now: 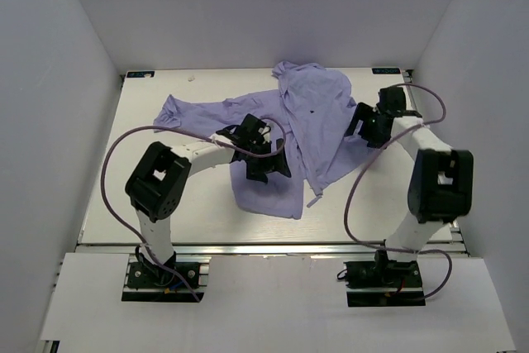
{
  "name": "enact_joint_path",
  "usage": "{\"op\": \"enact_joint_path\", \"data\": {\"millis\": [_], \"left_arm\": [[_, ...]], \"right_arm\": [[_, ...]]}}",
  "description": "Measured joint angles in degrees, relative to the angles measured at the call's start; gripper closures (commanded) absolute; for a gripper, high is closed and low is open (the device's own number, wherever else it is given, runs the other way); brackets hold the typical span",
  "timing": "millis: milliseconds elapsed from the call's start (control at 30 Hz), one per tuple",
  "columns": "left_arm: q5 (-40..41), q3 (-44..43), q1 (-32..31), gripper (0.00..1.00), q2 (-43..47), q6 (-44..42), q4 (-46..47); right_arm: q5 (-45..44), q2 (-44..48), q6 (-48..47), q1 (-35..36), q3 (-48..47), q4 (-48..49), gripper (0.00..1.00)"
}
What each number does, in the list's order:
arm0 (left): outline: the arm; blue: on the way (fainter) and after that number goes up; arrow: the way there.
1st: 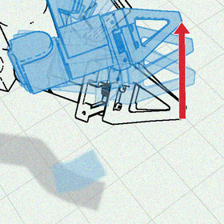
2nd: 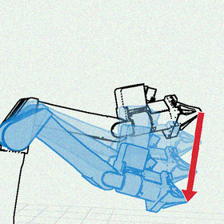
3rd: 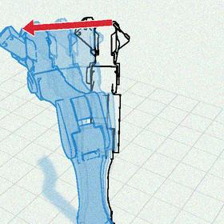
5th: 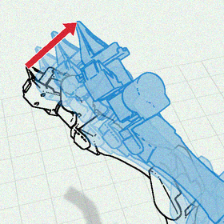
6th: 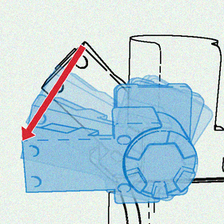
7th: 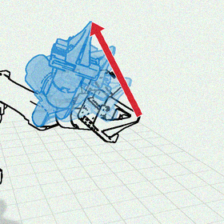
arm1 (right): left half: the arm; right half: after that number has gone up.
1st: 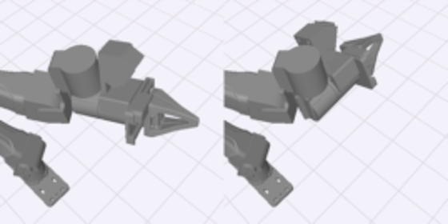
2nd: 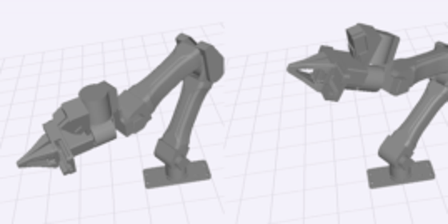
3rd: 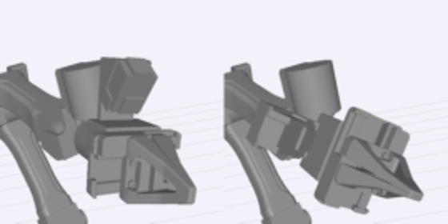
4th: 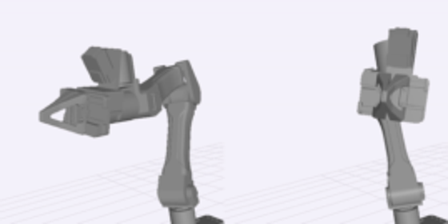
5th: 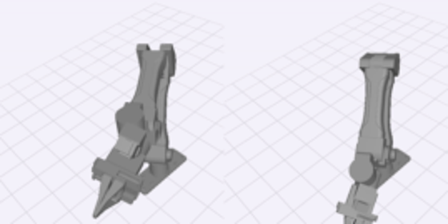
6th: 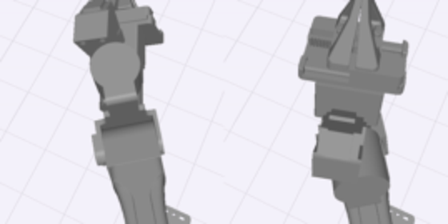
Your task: Zip up the jacket
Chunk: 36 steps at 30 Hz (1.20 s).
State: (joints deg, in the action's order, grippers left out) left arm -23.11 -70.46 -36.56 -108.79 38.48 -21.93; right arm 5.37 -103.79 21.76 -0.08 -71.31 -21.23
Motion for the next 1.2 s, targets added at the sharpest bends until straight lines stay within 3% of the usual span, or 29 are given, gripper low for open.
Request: {"op": "enact_joint_path", "data": {"millis": [200,333,600,800,1200], "left_arm": [[6.21,1.44,1.09,0.02,8.2,1.25,-4.13],[11.19,3.98,1.46,0.02,19.17,2.21,-5.99],[18.12,15.08,1.46,0.02,34.34,4.26,-10.23],[22.12,20.74,1.46,0.02,37.66,5.68,-15.19],[24.7,20.92,1.46,0.02,39.6,6.19,-15.82]], "right_arm": [[-0.11,22.71,-1.57,8.28,12.07,-2.29,0.11],[2.84,29.27,-1.33,16.39,19.78,-1.81,0.11],[5.27,23.02,-0.81,22.71,23.43,0.04,0.11],[7.06,16.98,-0.94,23.06,22.71,4.48,0.11],[14.43,10.16,-0.74,23.63,21.84,13.16,0.11]]}}
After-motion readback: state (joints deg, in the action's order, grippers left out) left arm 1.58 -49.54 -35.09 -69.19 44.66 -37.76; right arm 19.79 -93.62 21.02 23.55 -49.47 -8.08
